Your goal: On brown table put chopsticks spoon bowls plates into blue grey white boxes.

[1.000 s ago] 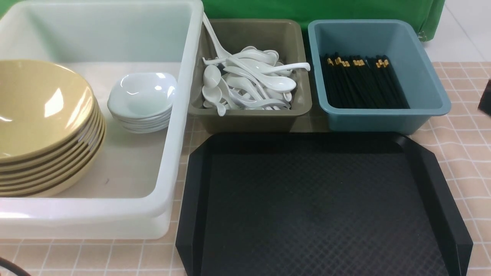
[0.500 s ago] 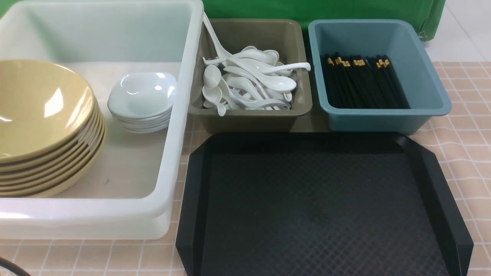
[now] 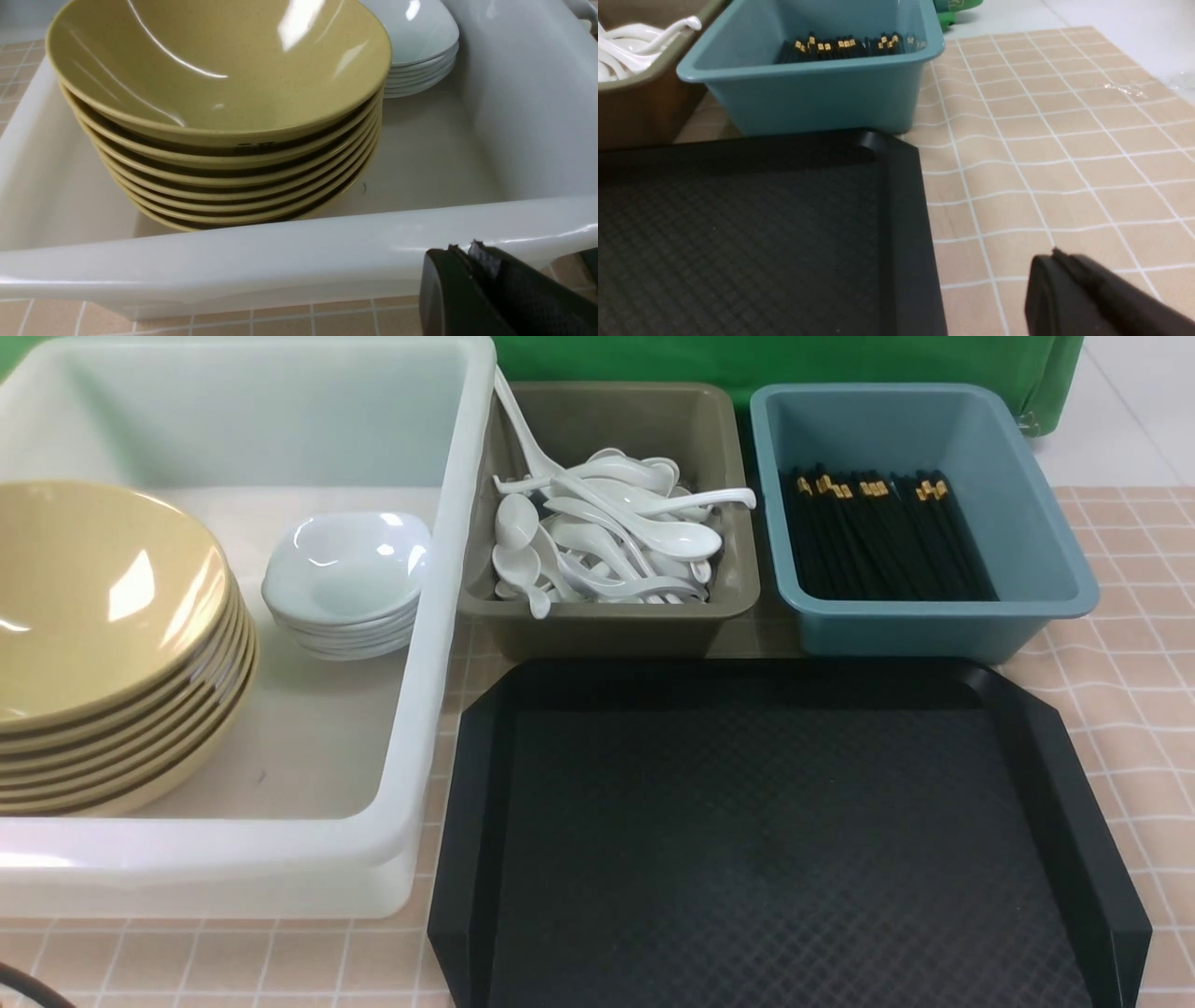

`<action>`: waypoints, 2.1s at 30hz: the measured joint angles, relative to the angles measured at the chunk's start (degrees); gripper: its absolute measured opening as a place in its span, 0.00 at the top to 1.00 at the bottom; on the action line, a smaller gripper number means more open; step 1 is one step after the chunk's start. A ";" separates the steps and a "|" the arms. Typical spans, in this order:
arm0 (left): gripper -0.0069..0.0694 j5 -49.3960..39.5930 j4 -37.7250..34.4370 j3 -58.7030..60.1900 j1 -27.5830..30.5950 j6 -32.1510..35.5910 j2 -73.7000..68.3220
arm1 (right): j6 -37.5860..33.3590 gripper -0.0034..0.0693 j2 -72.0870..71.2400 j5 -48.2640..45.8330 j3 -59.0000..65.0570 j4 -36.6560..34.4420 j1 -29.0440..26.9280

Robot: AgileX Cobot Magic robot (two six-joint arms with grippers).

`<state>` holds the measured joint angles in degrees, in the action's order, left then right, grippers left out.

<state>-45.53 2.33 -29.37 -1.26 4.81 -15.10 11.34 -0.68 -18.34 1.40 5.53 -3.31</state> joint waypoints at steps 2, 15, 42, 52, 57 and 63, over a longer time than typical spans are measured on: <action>0.91 0.00 0.00 0.00 0.00 0.00 0.00 | 0.00 0.90 0.00 0.00 0.00 0.00 0.00; 0.91 0.00 0.00 0.00 0.00 0.00 0.00 | 0.01 0.90 0.00 0.00 0.04 0.00 0.00; 0.91 37.39 -5.24 30.83 1.00 -0.18 15.73 | 0.01 0.88 0.00 0.00 0.04 0.07 0.00; 0.91 27.86 -6.19 30.83 4.31 0.70 15.73 | 0.01 0.86 0.00 0.00 0.04 0.07 0.00; 0.91 27.86 -6.19 30.83 4.31 0.34 15.79 | 0.01 0.86 0.00 0.00 0.04 0.07 0.00; 0.91 27.86 -6.25 30.83 4.31 0.09 15.79 | 0.01 0.85 0.00 0.00 0.04 0.07 0.00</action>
<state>-17.67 -3.92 1.46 3.05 4.91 0.69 11.35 -0.68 -18.34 1.44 5.60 -3.31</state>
